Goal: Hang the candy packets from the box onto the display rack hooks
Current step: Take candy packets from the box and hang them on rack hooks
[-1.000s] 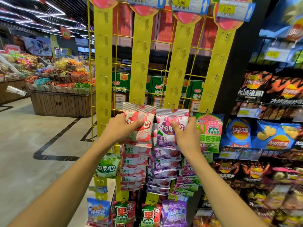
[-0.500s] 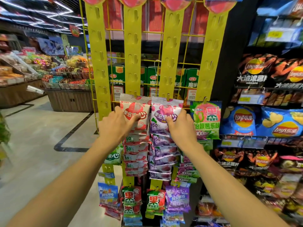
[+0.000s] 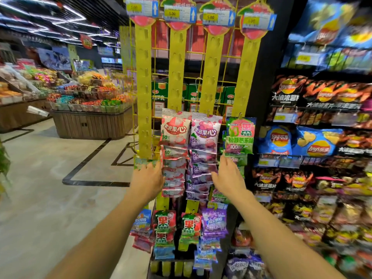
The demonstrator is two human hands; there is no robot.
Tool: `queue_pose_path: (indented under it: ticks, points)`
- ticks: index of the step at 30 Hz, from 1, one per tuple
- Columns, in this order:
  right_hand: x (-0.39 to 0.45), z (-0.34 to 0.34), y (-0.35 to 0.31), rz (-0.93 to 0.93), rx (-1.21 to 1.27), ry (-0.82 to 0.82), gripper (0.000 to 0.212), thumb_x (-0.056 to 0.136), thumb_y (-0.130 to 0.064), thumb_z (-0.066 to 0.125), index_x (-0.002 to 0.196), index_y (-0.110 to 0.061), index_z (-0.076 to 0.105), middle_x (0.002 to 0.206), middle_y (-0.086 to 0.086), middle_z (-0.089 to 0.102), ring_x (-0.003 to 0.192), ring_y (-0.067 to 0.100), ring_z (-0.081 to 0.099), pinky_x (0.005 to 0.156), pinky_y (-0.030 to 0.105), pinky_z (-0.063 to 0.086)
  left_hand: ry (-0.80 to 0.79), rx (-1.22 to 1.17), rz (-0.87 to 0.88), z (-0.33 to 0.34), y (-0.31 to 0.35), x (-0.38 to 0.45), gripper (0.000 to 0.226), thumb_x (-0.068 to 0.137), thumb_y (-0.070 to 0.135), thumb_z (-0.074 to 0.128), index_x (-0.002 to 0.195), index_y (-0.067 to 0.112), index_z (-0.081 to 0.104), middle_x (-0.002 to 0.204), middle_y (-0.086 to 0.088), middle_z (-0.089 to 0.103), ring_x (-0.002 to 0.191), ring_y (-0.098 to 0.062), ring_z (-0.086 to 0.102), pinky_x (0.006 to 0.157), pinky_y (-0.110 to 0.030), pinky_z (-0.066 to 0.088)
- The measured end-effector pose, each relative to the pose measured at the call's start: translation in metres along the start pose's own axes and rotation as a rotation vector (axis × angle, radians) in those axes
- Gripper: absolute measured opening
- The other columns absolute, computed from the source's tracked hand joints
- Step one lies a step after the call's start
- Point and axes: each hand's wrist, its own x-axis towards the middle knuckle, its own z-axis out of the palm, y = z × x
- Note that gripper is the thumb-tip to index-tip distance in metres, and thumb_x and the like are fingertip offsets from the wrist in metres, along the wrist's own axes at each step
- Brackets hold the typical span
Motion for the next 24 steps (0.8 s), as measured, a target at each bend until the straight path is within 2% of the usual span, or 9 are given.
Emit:
queue_pose_path:
  ticks: [4,7,10,12,18,24]
  points:
    - [-0.046,-0.006,0.015,-0.015,-0.128,-0.046,0.072,0.106,-0.040,0.045,0.160,-0.004,0.015,0.166,0.016,0.018,0.154,0.031,0.015,0.124,0.041,0.023,-0.124,0.003,0.132,0.000,-0.006,-0.037,0.064,0.104,0.049,0.042,0.155,0.013,0.026,0.147,-0.009,0.049,0.134,-0.030,0.048,0.107,-0.045,0.044]
    - [-0.080,-0.013,0.033,0.011,-0.273,-0.125,0.077,0.105,-0.051,0.040,0.161,-0.007,0.011,0.169,0.016,0.006,0.156,0.034,0.002,0.127,0.044,0.012,-0.185,0.015,0.236,-0.007,0.004,-0.058,0.072,0.104,0.053,0.041,0.160,0.014,0.018,0.161,-0.009,0.034,0.147,-0.030,0.033,0.119,-0.050,0.031]
    - [-0.110,-0.023,0.062,0.076,-0.305,-0.178,0.081,0.103,-0.060,0.037,0.162,-0.012,0.010,0.170,0.012,-0.001,0.156,0.033,-0.004,0.127,0.046,0.013,-0.195,0.019,0.318,-0.013,0.028,-0.070,0.075,0.104,0.055,0.040,0.162,0.014,0.015,0.169,-0.008,0.019,0.156,-0.028,0.018,0.125,-0.054,0.015]
    - [-0.131,-0.031,0.088,0.110,-0.299,-0.189,0.082,0.102,-0.062,0.037,0.162,-0.012,0.012,0.170,0.012,-0.001,0.156,0.034,-0.004,0.126,0.047,0.013,-0.232,0.012,0.375,-0.013,0.053,-0.074,0.078,0.104,0.057,0.039,0.163,0.016,0.010,0.171,-0.008,0.009,0.158,-0.027,0.009,0.126,-0.057,0.010]
    - [-0.187,-0.075,0.187,0.222,-0.308,-0.182,0.084,0.102,-0.064,0.031,0.162,-0.010,0.006,0.170,0.011,-0.003,0.157,0.030,-0.005,0.127,0.043,0.007,-0.215,0.009,0.542,-0.023,0.176,-0.079,0.079,0.104,0.057,0.040,0.164,0.017,0.008,0.171,-0.010,0.003,0.158,-0.032,0.008,0.126,-0.057,0.007]
    - [-0.249,-0.134,0.338,0.427,-0.273,-0.152,0.087,0.100,-0.065,0.038,0.163,-0.016,0.003,0.171,0.005,-0.003,0.157,0.028,-0.003,0.126,0.043,0.013,-0.165,-0.026,0.779,-0.030,0.370,-0.086,0.078,0.104,0.059,0.038,0.163,0.017,0.010,0.171,-0.008,0.008,0.158,-0.029,0.009,0.126,-0.056,0.008]
